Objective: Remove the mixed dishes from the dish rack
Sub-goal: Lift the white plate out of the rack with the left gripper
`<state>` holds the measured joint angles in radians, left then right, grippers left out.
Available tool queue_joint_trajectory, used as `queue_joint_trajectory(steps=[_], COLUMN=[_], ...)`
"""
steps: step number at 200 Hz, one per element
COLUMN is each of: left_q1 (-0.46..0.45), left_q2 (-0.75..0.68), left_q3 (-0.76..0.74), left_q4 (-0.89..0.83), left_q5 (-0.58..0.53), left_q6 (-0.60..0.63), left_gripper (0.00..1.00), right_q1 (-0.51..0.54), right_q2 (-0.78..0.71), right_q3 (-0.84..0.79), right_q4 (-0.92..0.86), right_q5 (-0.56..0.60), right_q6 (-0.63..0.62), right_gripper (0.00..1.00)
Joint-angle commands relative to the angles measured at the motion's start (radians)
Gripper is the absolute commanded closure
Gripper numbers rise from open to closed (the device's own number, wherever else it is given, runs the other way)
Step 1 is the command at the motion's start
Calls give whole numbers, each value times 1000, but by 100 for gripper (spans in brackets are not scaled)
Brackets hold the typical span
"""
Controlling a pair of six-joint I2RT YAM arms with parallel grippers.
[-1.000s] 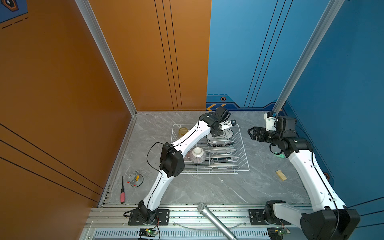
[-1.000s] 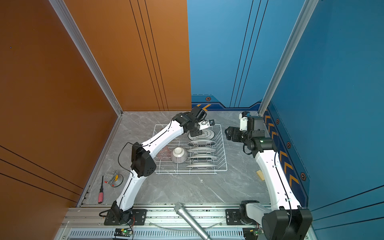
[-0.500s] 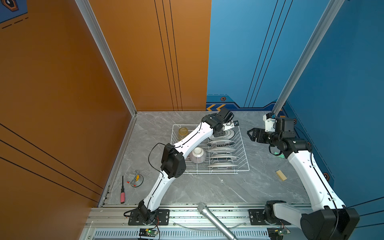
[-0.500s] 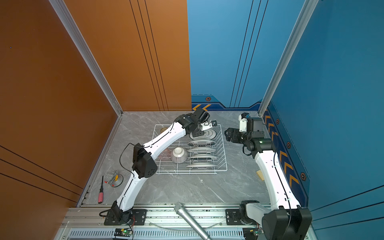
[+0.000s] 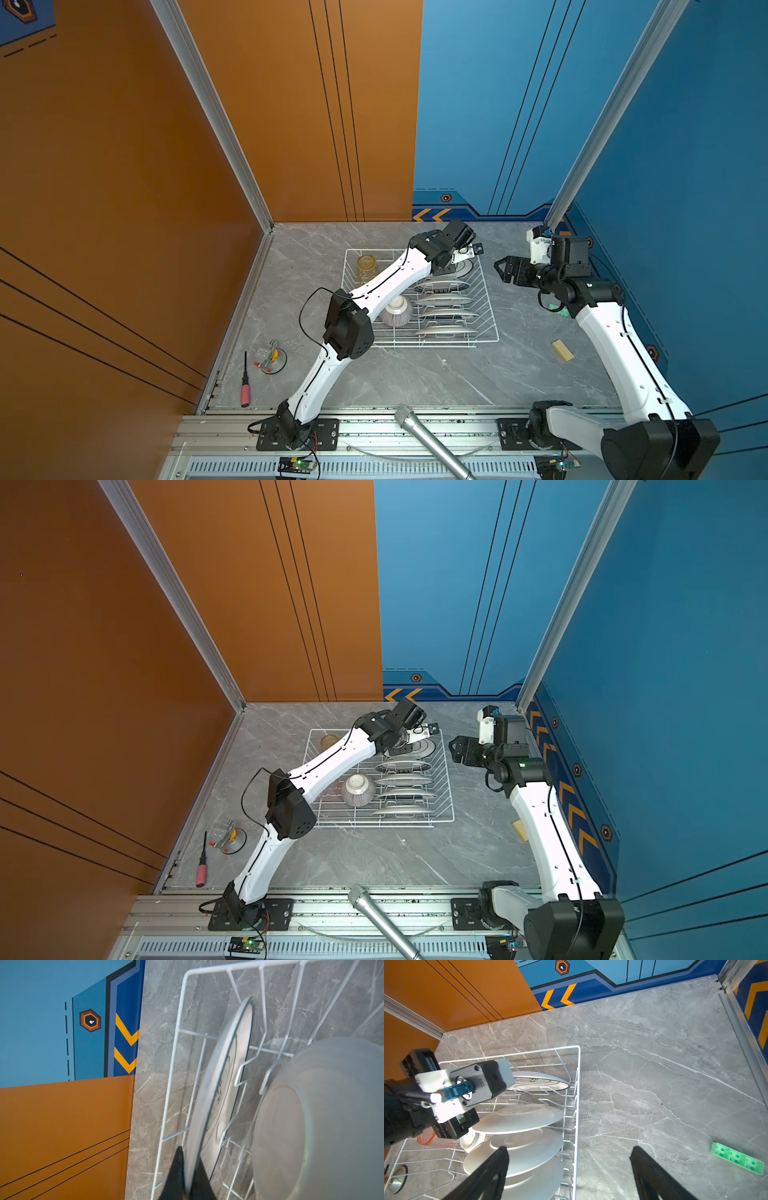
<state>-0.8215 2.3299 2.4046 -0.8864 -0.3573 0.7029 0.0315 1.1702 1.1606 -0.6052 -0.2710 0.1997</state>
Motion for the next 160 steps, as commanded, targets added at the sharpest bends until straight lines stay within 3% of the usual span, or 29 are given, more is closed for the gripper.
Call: queue_joint_trajectory(steps=[1, 91, 160], left_q1=[-27, -26, 14], left_q2=[-92, -163, -265], left_q3=[37, 46, 54], left_q4=[15, 18, 15], left_q5=[-4, 3, 45], left_q6=[-42, -55, -155], left_gripper=[100, 100, 100], right_q1=[-8, -12, -63], right_q2=[-17, -10, -16], right_q3=[-9, -10, -19], right_q4=[25, 41, 73], right_q5=[-24, -40, -141], right_q6=[17, 29, 65], right_gripper=[10, 10, 11])
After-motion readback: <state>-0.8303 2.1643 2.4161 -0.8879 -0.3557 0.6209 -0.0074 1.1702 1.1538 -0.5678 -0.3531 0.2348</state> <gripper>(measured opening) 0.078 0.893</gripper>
